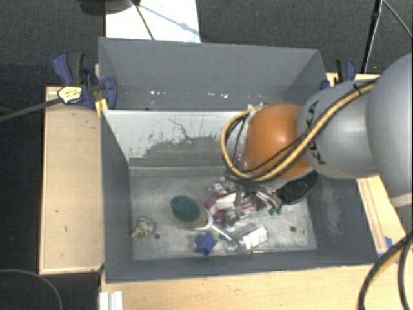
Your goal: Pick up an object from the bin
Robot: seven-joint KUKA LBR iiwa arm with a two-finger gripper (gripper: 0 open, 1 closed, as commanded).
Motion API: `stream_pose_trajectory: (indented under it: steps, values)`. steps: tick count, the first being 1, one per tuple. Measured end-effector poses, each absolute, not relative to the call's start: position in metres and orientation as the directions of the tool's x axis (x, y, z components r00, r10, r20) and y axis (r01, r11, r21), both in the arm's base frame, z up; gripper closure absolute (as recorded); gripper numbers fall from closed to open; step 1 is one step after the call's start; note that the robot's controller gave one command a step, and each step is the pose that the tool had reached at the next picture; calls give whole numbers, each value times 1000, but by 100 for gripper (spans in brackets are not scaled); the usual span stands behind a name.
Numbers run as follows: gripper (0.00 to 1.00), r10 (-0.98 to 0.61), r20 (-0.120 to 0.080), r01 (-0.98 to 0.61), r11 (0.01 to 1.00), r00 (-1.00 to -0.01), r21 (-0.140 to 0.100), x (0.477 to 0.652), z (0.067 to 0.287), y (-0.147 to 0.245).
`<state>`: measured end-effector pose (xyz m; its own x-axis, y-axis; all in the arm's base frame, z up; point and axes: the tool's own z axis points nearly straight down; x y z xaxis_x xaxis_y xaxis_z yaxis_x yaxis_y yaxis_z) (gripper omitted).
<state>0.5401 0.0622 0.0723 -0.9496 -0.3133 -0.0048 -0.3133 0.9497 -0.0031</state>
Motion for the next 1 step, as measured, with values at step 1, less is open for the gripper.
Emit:
stream_pose_trajectory:
  steps: [1]
  values:
    - [100, -380, -8, -380, 925, -925, -2, 532, 205, 48]
